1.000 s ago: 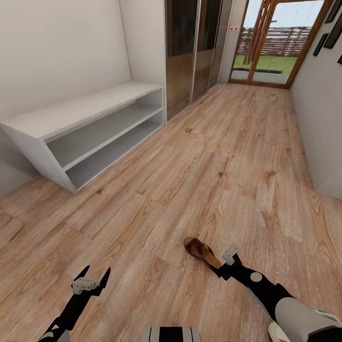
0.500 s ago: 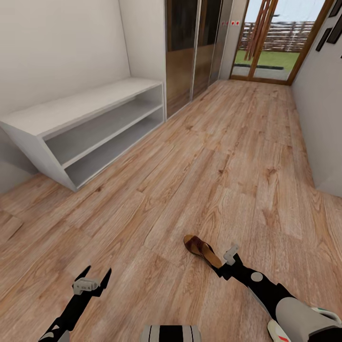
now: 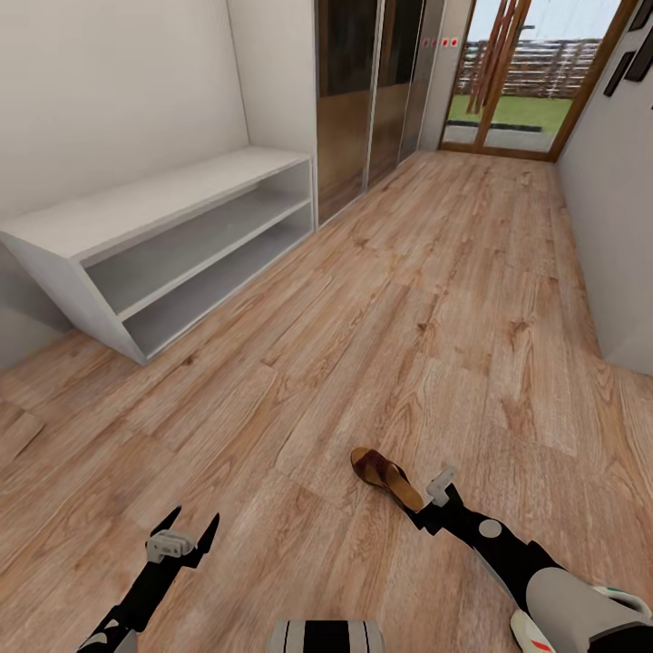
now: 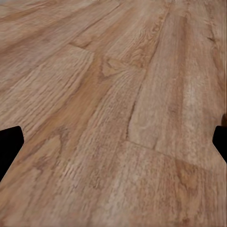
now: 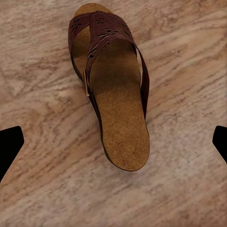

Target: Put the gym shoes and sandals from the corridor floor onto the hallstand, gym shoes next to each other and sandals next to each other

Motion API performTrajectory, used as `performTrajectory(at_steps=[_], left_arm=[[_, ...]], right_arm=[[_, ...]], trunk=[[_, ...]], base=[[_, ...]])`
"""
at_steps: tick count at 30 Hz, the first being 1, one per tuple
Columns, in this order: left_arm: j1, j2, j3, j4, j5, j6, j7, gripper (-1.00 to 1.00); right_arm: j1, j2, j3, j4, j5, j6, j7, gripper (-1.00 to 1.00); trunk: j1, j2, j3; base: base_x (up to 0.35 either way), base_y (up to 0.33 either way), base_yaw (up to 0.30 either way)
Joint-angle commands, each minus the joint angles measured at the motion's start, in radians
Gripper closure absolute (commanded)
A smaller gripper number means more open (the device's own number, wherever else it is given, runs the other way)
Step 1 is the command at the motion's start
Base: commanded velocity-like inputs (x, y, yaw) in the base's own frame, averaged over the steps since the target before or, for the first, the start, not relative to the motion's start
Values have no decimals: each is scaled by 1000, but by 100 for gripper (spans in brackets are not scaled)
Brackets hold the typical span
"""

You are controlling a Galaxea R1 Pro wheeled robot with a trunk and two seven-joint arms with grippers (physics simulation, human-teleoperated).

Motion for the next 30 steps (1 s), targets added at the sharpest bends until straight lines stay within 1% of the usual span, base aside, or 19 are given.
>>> performTrajectory(at_steps=[1,3,4,5,6,8,10,11,13,16,20,21,23,24,25,26,28,29,30], left_arm=[[0,0,0,0,1,0,0,-100],[0,-18,-1,-2,0,1,-1,-100],[0,-18,-1,-2,0,1,-1,-100],[-1,-29,-1,-3,-1,1,-2,-100],[-1,-29,-1,-3,-1,1,-2,-100],[-3,-51,-2,-4,-2,2,-2,-100],[-4,-59,-2,-5,-2,4,-2,-100],[-4,-59,-2,-5,-2,4,-2,-100],[-6,-73,-3,-8,-3,11,-2,-100],[-8,-79,-4,-12,-4,15,-1,-100],[-18,-97,-2,-40,-3,35,8,-100],[-18,-97,-2,-40,-3,35,8,-100],[-29,-102,0,-68,-2,79,20,-100],[-29,-102,0,-68,-2,79,20,-100],[-38,-102,2,-83,0,122,27,-100],[-38,-102,2,-83,0,122,27,-100],[-63,-98,5,-114,3,252,43,-100],[-63,-98,5,-114,3,252,43,-100],[-75,-93,7,-134,4,329,48,-100]], right_arm=[[0,0,0,0,0,0,0,-100],[0,0,0,-1,0,0,0,-100],[0,0,0,-1,0,0,0,-100],[0,0,0,-1,0,0,0,-100],[0,0,0,-1,0,0,0,-100],[0,0,0,-1,0,0,0,-100],[0,0,0,-2,0,-1,0,-100],[0,0,0,-2,0,-1,0,-100],[0,0,0,-3,1,-1,0,-100],[0,0,0,-3,1,-1,0,-100],[0,1,0,-3,1,-1,0,-100],[0,1,0,-3,1,-1,0,-100],[0,2,0,-4,1,-1,0,-100],[0,2,0,-4,1,-1,0,-100],[0,2,0,-4,1,-1,0,-100],[0,2,0,-4,1,-1,0,-100],[0,2,0,-4,1,-2,-1,-100],[0,2,0,-4,1,-2,-1,-100],[0,3,0,-4,1,-2,-1,-100]], trunk=[[0,0,0],[0,0,0],[0,0,0],[0,0,0],[0,0,0],[0,0,0],[0,0,0],[0,0,0],[0,0,0],[0,0,0],[0,0,0],[0,0,0],[0,0,0],[0,0,0],[0,0,0],[0,0,0],[0,0,0],[0,0,0],[0,0,-1]], base=[[0,0,0],[0,0,0],[0,0,0],[0,0,0],[0,0,0],[0,0,0],[0,0,0],[0,0,0],[0,0,0],[0,0,0],[0,0,0],[0,0,0],[0,0,0],[0,0,0],[0,0,0],[0,0,0],[0,0,0],[0,0,0],[0,0,0]])
